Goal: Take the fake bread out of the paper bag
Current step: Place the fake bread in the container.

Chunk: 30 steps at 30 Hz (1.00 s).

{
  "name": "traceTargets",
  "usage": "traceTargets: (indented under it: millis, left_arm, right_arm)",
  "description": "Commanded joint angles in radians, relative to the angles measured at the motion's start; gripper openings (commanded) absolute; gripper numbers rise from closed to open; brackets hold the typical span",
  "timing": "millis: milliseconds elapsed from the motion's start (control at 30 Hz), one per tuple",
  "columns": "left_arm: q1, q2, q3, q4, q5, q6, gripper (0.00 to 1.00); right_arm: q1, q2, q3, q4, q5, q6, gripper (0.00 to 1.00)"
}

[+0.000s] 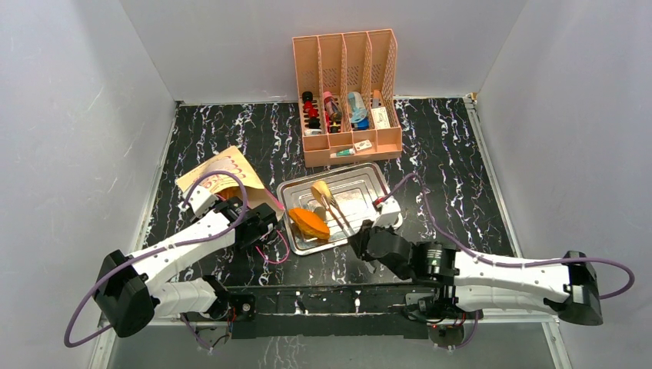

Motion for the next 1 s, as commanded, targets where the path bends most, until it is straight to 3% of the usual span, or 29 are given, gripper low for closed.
traceTargets:
  millis: [0, 267, 467, 633, 967]
  left_arm:
    - [0.006, -0.028, 0.018, -0.024, -0.067, -0.148, 0.0]
    - [0.006, -0.021, 0.003, -0.024, -0.054, -0.177, 0.0]
    - [0.005, -0.012, 0.004, -0.023, -0.049, -0.188, 0.01]
    - [0.005, -0.005, 0.007, -0.022, -0.042, -0.195, 0.01]
    - [0.005, -0.014, 0.004, -0.024, -0.036, -0.194, 0.01]
  right_arm:
    - [0.002, 0.07, -0.022, 0.064, 0.156, -0.034, 0.0]
    - [0.002, 0.184, -0.055, 0.105, 0.202, -0.035, 0.02]
    - [0.001, 0.146, -0.086, 0.129, 0.194, -0.028, 0.3]
    - [0.002, 0.151, -0.084, 0.126, 0.17, -0.024, 0.39]
    - [0.001, 0.134, -0.084, 0.072, 0.162, 0.019, 0.43]
